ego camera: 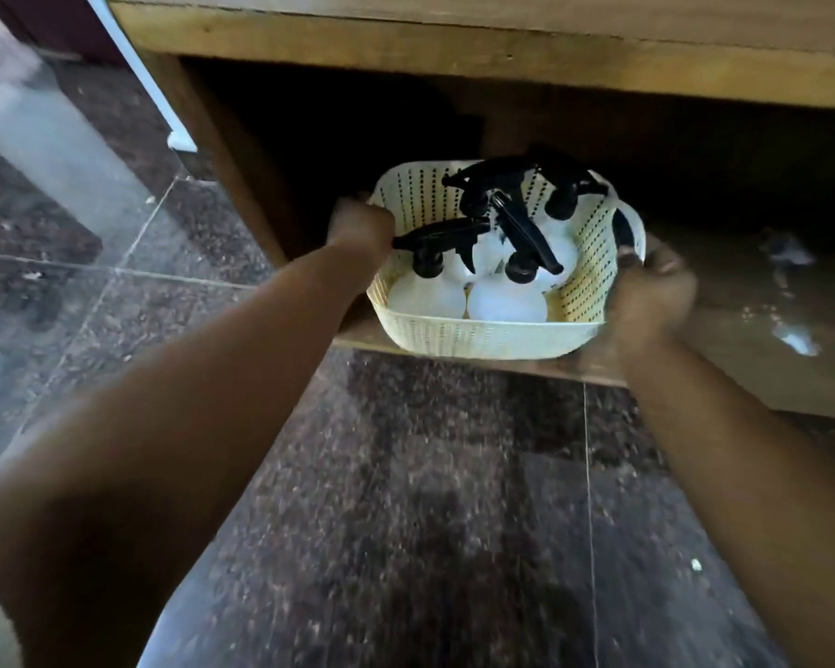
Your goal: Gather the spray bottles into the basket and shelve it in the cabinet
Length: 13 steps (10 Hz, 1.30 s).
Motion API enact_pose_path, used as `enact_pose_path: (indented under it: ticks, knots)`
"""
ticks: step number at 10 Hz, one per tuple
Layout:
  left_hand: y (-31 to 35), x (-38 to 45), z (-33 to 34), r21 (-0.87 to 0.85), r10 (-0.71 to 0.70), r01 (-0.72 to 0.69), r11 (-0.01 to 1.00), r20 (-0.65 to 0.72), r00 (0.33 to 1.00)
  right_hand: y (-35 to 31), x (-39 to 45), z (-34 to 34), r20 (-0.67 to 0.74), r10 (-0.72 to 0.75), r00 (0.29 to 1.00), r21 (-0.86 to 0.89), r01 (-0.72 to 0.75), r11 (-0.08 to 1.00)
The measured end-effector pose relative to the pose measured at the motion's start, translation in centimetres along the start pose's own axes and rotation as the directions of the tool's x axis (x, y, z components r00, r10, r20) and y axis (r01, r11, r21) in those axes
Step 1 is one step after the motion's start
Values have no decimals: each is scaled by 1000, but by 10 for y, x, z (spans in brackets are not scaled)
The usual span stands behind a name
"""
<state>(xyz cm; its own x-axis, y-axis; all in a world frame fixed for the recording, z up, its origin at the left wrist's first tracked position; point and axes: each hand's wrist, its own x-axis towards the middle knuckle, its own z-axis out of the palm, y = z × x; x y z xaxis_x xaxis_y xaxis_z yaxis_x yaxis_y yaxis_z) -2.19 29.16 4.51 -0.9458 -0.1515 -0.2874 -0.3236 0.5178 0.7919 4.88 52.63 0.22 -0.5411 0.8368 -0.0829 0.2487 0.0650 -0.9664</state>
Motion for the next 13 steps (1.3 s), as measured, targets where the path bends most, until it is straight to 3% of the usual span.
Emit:
enact_pose_path:
  ticks: [1,2,3,4,6,8,10,13]
  knots:
    - [-3,5,6,51,348,-346,937,-243,906,12,-15,15,-151,-218,964,266,252,930]
    - [-57,-32,36,387,804,-709,590,-366,468,45,-42,16,6,-679,734,-106,675,730]
    - [-102,-40,82,737,916,-613,283,-17,402,84,-56,19,340,-824,454,-488,834,258]
    - [-100,-18,91,815,896,-547,190,83,435,82,-39,32,406,-790,458,-549,814,190]
    - [-62,38,78,858,799,-497,133,204,565,46,-8,75,557,-602,572,-618,769,160]
    - [-32,55,77,861,667,-469,196,233,707,17,8,91,684,-410,604,-641,765,57]
    - [-36,27,76,852,621,-470,231,243,745,3,-8,78,729,-317,607,-635,772,19]
    - [-44,5,63,809,633,-526,262,267,727,17,-25,55,734,-364,573,-584,806,90]
